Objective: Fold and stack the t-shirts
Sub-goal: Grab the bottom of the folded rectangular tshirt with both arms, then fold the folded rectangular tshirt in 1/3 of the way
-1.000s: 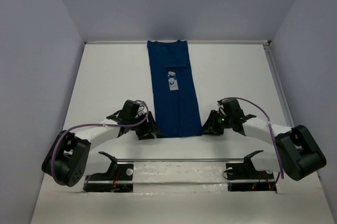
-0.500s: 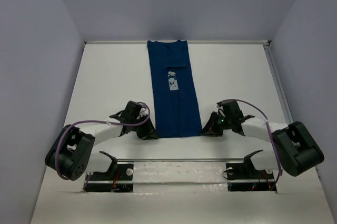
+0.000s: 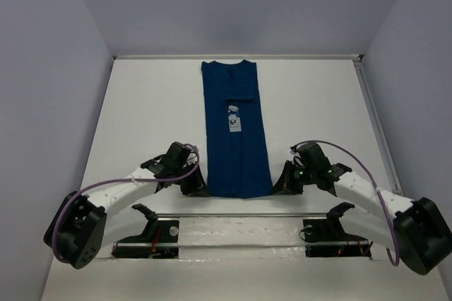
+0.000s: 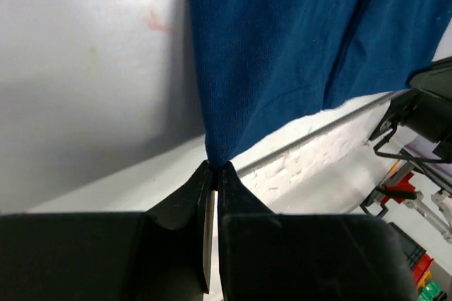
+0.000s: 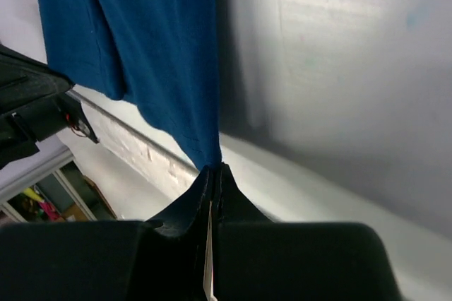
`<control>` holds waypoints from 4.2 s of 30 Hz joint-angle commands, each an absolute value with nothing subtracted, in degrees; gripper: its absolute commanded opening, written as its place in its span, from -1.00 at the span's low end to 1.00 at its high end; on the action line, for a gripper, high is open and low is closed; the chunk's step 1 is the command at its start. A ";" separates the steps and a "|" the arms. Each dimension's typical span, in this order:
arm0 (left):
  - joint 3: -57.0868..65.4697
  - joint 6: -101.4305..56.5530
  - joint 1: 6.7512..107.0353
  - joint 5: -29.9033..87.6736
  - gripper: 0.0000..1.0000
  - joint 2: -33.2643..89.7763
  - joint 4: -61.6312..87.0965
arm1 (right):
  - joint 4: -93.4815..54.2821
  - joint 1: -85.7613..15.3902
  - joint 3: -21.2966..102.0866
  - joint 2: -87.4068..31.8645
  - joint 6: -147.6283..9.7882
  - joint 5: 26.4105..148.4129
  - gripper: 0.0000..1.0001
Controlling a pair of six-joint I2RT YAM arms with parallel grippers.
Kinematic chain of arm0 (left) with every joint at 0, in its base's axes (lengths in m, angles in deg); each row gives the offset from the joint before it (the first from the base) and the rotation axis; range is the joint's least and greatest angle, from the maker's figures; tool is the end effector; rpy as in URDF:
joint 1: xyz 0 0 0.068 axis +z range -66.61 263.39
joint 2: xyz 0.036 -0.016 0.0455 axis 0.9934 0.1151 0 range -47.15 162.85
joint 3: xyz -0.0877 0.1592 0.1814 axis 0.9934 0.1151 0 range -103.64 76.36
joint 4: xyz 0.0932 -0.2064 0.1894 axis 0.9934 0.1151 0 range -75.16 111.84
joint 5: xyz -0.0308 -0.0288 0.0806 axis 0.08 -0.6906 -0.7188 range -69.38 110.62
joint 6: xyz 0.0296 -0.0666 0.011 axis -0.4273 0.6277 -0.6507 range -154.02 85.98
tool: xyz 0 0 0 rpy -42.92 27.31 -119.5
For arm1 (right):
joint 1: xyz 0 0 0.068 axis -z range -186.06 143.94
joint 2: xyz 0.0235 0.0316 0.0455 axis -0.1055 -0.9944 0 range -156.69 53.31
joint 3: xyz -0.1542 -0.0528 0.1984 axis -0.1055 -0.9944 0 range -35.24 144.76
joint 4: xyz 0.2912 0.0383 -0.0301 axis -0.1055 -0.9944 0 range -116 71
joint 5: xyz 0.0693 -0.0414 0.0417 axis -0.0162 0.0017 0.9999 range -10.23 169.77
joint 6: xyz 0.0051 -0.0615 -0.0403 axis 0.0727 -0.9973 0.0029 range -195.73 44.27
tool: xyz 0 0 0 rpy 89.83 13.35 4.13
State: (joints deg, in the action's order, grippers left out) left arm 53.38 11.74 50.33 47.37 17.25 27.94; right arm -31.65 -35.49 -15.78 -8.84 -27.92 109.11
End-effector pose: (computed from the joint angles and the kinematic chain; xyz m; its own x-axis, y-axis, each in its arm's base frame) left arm 0.1847 -0.1532 0.0908 -0.9820 -0.1241 -0.1423 0.0036 0.7410 -0.6715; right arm 0.1804 0.1365 0.0809 -0.9783 0.1897 -0.0834 0.0801 0.7174 0.6921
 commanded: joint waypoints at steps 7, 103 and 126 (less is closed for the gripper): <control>33.49 11.78 50.95 37.25 -1.00 15.15 43.23 | -56.54 -33.67 11.50 -9.07 -38.72 90.68 -1.00; 39.80 7.81 45.17 28.97 -0.44 41.89 16.24 | -33.66 -22.14 -0.97 -29.76 -45.58 102.54 -0.54; 34.88 7.29 42.61 24.40 -0.40 26.24 18.97 | -39.92 -38.66 36.29 -46.68 -52.35 90.51 -1.00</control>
State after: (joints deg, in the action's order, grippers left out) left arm 35.98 8.46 43.17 26.60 30.41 21.10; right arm -41.44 -35.99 28.68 -41.01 -50.35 94.93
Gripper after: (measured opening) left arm 0.295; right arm 0.010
